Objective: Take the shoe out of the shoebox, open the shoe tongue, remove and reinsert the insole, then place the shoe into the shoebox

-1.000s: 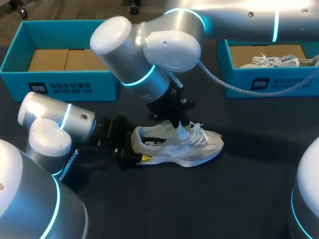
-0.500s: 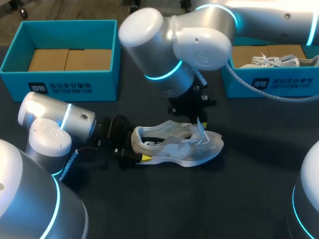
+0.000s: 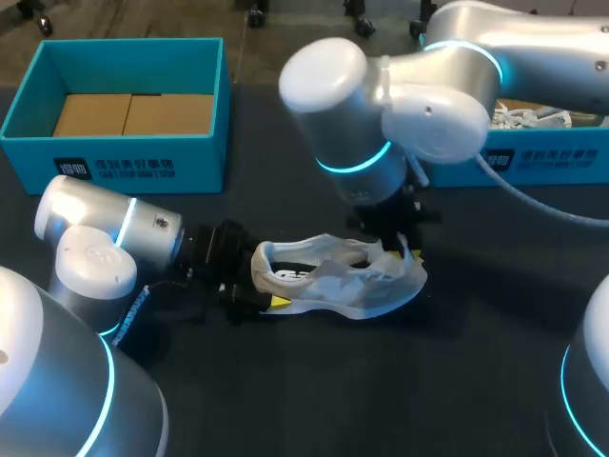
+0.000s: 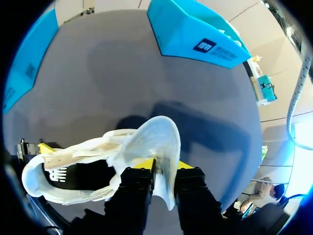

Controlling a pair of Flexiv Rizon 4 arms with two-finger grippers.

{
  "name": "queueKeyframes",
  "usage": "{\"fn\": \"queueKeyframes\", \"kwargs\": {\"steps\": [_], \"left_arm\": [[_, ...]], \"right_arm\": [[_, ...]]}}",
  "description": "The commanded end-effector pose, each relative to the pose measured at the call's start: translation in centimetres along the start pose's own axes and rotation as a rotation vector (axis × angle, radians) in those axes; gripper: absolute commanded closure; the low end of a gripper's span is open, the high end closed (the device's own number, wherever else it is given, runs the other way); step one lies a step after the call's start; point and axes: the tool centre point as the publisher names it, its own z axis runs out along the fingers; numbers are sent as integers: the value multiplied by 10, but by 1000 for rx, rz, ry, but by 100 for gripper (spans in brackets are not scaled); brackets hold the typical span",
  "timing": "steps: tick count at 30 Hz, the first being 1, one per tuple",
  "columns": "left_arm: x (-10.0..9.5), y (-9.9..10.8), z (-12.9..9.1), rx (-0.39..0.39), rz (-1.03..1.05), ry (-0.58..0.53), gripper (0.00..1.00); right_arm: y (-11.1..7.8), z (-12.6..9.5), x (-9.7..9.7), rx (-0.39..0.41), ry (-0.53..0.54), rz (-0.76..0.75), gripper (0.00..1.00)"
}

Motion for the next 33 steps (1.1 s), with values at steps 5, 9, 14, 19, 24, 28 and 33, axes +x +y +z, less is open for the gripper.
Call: {"fn": "queueKeyframes", "kwargs": {"steps": [5,9,14,19,24,28,33], "left_arm": [[0,2,0,-2,0,-1,100],[0,2,0,-2,0,-1,100],[0,2,0,-2,0,-1,100],[0,2,0,-2,0,-1,100],[0,2,0,-2,0,-1,100],[0,2,0,-2,0,-1,100],[0,2,0,-2,0,-1,100]], "right_arm": [[3,22,-6,1,106,-2,63],[3,26,-5,12,108,-3,56],[2,28,-6,28,102,-2,52],[2,24,-9,38,94,6,15],[7,12,-9,26,74,8,0],[12,-2,-4,6,62,0,0],[18,-20,1,-23,46,-19,0]]}}
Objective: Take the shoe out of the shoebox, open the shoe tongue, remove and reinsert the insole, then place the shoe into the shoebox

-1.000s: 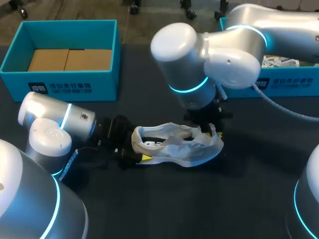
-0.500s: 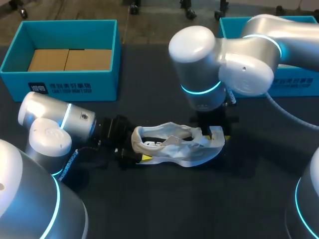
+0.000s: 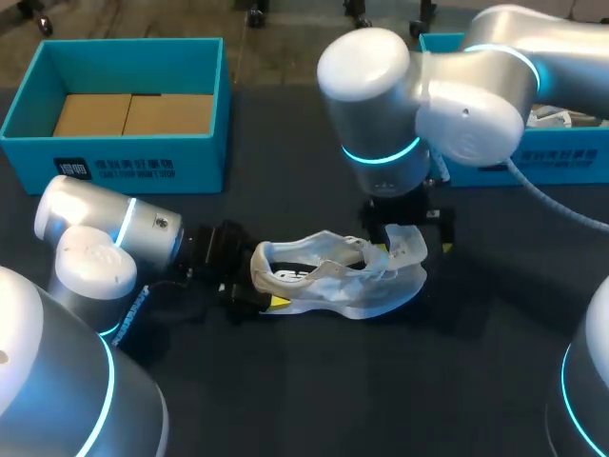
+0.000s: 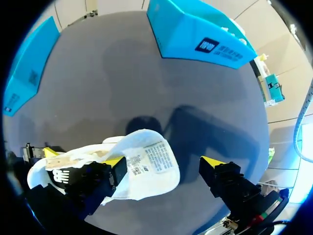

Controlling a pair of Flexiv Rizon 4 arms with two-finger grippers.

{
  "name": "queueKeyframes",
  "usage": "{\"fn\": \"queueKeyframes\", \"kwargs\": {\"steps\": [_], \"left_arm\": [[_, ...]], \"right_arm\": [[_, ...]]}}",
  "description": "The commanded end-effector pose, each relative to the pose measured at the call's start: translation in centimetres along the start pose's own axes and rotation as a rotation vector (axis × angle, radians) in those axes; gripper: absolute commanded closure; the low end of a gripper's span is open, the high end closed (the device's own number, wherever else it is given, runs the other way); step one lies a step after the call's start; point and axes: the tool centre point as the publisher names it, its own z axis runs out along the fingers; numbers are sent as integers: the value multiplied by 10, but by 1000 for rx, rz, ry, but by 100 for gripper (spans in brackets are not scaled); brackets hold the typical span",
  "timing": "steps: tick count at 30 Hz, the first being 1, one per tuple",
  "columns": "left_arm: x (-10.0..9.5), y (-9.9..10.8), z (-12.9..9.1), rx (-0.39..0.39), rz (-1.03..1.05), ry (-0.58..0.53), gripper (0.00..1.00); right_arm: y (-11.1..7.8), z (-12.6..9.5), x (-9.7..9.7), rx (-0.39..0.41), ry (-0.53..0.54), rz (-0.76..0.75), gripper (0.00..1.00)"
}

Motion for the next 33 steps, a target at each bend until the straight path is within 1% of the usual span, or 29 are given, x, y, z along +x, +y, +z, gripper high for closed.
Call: {"fn": "queueKeyframes", "kwargs": {"steps": [1,6,8,10,12,15,20,23,26,28,29,31,32,33], "left_arm": [[0,1,0,-2,1,-1,100],[0,1,0,-2,1,-1,100],[0,1,0,-2,1,-1,100],[0,1,0,-2,1,-1,100],[0,1,0,-2,1,-1,100],[0,1,0,-2,1,-1,100],[0,1,0,-2,1,-1,100],[0,1,0,-2,1,-1,100],[0,1,0,-2,1,-1,100],[0,1,0,-2,1,-1,100],[0,1,0,-2,1,-1,100],[0,1,0,-2,1,-1,100],[0,1,0,-2,1,-1,100],[0,1,0,-2,1,-1,100]], "right_arm": [[3,-17,9,-17,-32,-15,0],[9,-42,16,-49,-78,-60,0],[11,-51,19,-75,-89,-82,0],[13,-56,20,-84,-100,-95,0],[19,-68,24,-102,-121,-137,0],[23,-78,29,-126,-122,-171,0],[30,-95,43,-175,-111,-268,0],[33,-104,52,-219,-75,-349,0],[35,-115,61,-272,-48,-464,0],[37,-124,66,-306,-34,-528,6],[38,-128,68,-319,-27,-564,12],[39,-134,72,-343,-13,-646,30],[39,-136,74,-350,-11,-683,29],[39,-138,76,-358,4,-733,38]]}}
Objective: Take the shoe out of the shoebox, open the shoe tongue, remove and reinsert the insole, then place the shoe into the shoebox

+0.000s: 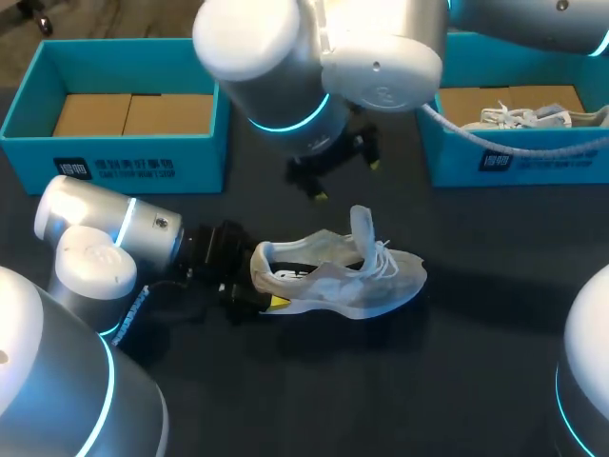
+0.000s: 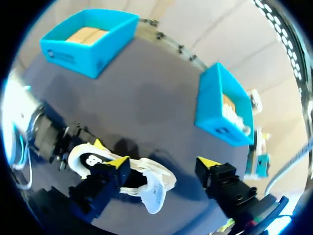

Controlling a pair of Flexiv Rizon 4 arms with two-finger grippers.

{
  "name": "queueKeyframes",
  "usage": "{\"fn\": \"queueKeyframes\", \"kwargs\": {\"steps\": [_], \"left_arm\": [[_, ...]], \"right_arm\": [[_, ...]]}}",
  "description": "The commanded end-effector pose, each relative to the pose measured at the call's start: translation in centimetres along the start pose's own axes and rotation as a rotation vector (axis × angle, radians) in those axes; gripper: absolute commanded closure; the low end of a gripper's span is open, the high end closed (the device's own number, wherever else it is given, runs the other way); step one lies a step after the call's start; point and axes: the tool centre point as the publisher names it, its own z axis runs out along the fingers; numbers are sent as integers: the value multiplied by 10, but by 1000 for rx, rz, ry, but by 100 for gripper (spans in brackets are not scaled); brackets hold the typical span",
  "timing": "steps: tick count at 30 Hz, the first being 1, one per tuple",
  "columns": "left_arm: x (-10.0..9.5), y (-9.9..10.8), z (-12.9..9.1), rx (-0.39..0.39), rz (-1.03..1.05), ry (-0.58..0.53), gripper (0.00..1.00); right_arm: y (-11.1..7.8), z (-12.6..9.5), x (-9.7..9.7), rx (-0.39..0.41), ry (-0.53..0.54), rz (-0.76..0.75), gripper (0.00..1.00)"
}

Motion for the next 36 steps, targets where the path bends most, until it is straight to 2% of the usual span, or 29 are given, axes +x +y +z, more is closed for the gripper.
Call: {"fn": "queueKeyframes", "kwargs": {"steps": [1,3,6,8,9,10,16,23,24,36], "left_arm": [[0,1,0,-2,1,-1,100],[0,1,0,-2,1,-1,100],[0,1,0,-2,1,-1,100],[0,1,0,-2,1,-1,100],[0,1,0,-2,1,-1,100],[0,1,0,-2,1,-1,100],[0,1,0,-2,1,-1,100],[0,1,0,-2,1,-1,100],[0,1,0,-2,1,-1,100],[0,1,0,-2,1,-1,100]], "right_arm": [[2,-9,0,-63,59,-196,52],[4,-9,4,-64,84,-280,51],[7,-10,14,-66,115,-410,60],[9,-11,19,-70,113,-473,80],[9,-12,21,-74,115,-501,93],[9,-12,23,-74,116,-532,100],[5,-13,35,-70,151,-715,100],[-10,-9,49,-126,287,-894,100],[-13,-7,51,-136,318,-897,100],[-13,-7,51,-136,318,-897,100]]}}
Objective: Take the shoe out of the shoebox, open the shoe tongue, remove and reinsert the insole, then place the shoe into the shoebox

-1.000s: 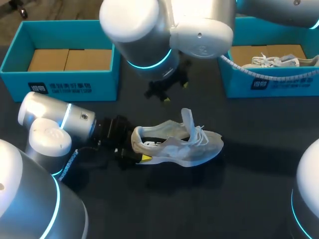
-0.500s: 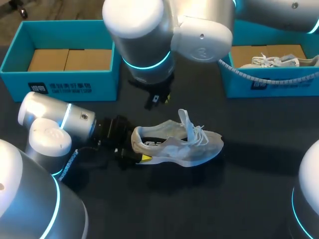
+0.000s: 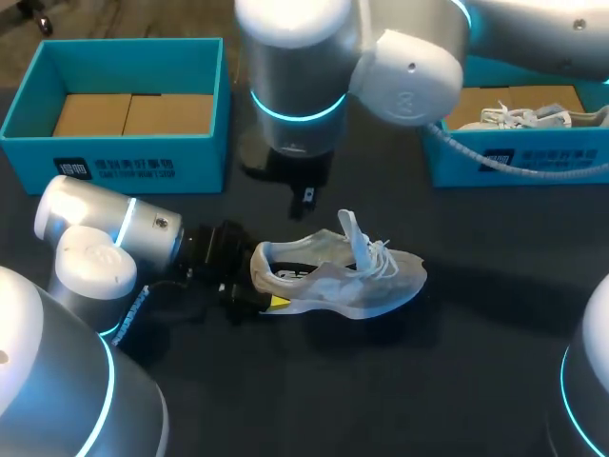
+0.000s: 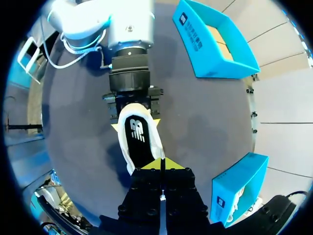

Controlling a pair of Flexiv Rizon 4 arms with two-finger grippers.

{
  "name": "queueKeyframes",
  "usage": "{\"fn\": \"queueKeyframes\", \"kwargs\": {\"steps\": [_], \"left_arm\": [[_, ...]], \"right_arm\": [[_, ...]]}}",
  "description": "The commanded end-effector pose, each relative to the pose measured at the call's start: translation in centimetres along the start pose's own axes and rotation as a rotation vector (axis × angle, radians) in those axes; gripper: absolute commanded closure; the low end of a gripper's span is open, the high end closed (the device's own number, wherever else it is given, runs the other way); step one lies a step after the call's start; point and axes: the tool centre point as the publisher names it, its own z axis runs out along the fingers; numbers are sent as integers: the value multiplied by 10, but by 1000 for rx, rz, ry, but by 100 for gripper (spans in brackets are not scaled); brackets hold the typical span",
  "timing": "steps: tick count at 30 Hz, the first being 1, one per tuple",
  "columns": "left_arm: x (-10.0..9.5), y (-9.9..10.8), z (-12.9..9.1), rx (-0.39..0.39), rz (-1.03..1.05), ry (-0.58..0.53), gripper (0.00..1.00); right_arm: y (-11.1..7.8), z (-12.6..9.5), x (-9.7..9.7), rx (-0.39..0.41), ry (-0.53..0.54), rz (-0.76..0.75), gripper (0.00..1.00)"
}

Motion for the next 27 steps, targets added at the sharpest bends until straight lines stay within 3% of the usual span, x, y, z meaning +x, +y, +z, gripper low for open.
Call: {"fn": "queueKeyframes", "kwargs": {"steps": [1,5,6,8,13,20,27], "left_arm": [[0,1,0,-2,1,-1,100],[0,1,0,-2,1,-1,100],[0,1,0,-2,1,-1,100],[0,1,0,-2,1,-1,100],[0,1,0,-2,1,-1,100],[0,1,0,-2,1,-1,100],[0,1,0,-2,1,-1,100]], "right_arm": [[-5,0,0,-23,2,-1,100],[-5,0,0,-23,2,-1,100],[-6,11,0,-69,12,-34,100],[-12,27,5,-17,24,-48,100],[-14,41,14,-14,1,-76,100],[-12,70,25,2,63,-156,100],[-14,89,21,25,100,-199,100]]}}
